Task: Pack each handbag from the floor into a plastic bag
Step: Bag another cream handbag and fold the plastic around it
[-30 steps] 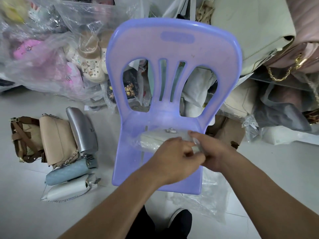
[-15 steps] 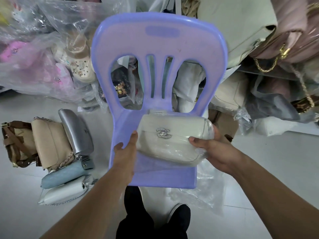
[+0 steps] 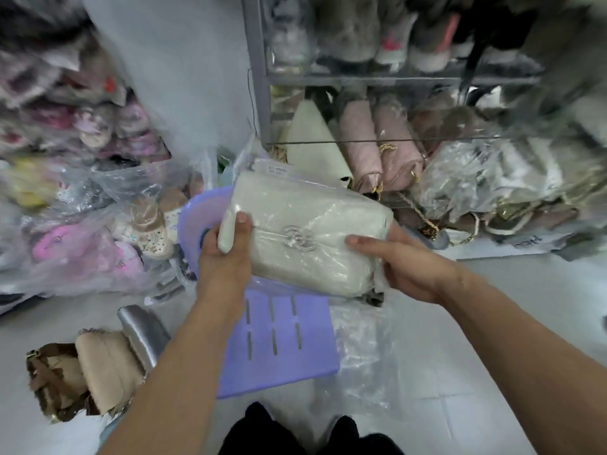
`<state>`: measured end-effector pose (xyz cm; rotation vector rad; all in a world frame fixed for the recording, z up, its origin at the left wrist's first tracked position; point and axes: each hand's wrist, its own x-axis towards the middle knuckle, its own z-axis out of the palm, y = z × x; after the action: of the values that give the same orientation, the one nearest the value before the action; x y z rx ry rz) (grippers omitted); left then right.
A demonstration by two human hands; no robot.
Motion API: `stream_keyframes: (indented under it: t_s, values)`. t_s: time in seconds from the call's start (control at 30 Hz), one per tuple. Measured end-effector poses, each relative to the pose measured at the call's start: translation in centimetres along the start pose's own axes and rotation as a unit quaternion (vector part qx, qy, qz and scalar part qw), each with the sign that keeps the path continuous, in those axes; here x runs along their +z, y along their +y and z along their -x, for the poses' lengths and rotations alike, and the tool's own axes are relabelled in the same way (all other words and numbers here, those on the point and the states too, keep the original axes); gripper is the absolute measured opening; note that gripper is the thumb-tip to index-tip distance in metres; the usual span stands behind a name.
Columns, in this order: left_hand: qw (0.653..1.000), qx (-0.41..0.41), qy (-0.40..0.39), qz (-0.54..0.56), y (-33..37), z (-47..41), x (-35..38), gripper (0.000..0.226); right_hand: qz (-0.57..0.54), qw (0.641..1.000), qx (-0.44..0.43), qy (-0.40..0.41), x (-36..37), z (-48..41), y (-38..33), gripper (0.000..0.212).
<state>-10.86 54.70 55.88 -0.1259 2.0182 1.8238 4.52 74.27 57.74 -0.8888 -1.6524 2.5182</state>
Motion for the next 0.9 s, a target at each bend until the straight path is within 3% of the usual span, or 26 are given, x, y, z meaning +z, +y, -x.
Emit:
stream_keyframes:
  t_s: [0.13,0.33,0.53,0.73,0.9]
  values:
    - [0.999,0.029,-0.037,-0.002,6.1,3.4,0.7,0.014,0.038,0.995,-0.086,0.036,0.5,5.1,-5.9,0.064]
    - [0.992,0.093,-0.089,0.021,12.9,5.9,1.8,0.045,0.062,0.980,-0.153,0.108,2.2,9.2,-11.9,0.061]
    - [0.979,0.074,-0.191,-0.006,17.7,5.6,6.0,0.018,0.039,0.962,-0.184,0.196,1.3,13.4,-15.6,0.057]
    - [0.953,0.065,-0.294,-0.036,18.7,8.8,14.7,0.045,0.038,0.926,-0.211,0.311,-3.7,19.2,-17.0,0.059]
    - [0.922,0.038,-0.366,-0.118,16.4,10.3,22.0,0.071,0.013,0.900,-0.228,0.370,-9.2,22.6,-16.1,0.046]
